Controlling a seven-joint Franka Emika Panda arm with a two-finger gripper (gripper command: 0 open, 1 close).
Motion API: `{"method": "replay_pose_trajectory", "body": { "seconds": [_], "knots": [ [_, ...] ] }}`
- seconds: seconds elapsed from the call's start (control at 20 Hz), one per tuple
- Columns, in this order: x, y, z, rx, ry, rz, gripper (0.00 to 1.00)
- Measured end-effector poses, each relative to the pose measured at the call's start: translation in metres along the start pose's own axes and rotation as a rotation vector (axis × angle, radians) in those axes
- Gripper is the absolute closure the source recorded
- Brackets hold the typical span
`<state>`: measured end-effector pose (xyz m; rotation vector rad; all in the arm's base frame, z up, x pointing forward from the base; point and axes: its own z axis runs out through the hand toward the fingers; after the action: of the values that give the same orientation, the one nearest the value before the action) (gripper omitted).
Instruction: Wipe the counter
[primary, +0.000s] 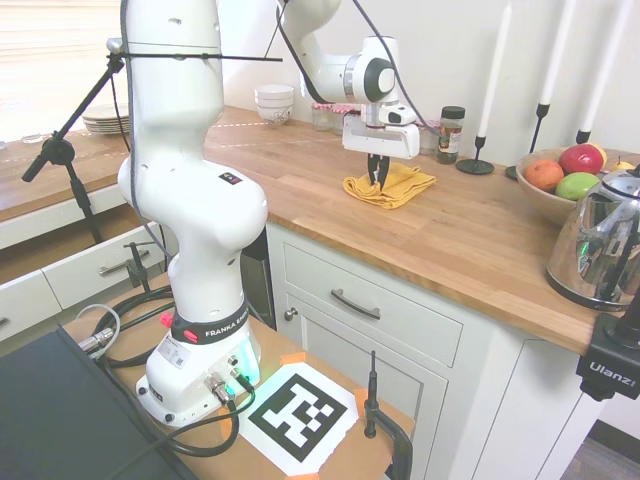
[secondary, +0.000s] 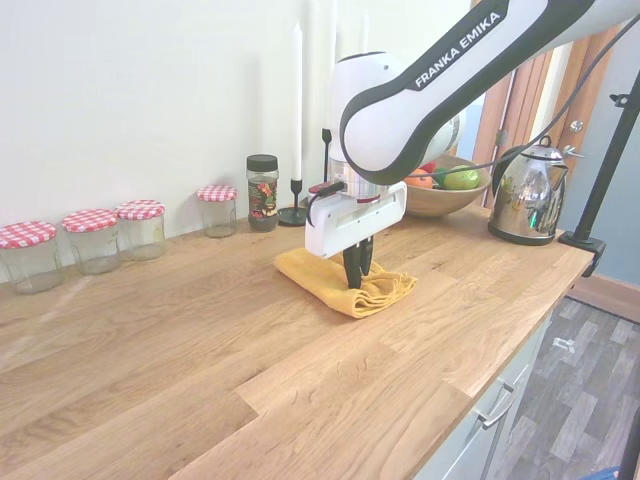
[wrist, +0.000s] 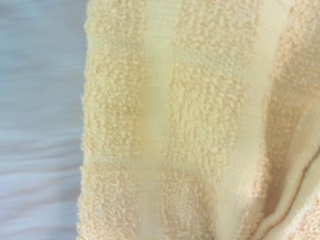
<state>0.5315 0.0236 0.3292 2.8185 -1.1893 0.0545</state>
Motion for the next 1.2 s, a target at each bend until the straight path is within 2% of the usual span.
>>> {"method": "replay_pose_trajectory", "body": {
  "seconds": [0.6,1.2],
  "knots": [
    [-0.099,-0.067,-0.008,-0.01,0.063,-0.043,1.0],
    [-0.162,-0.109,-0.013,-0.021,0.107,-0.091,1.0]
  ]
}}
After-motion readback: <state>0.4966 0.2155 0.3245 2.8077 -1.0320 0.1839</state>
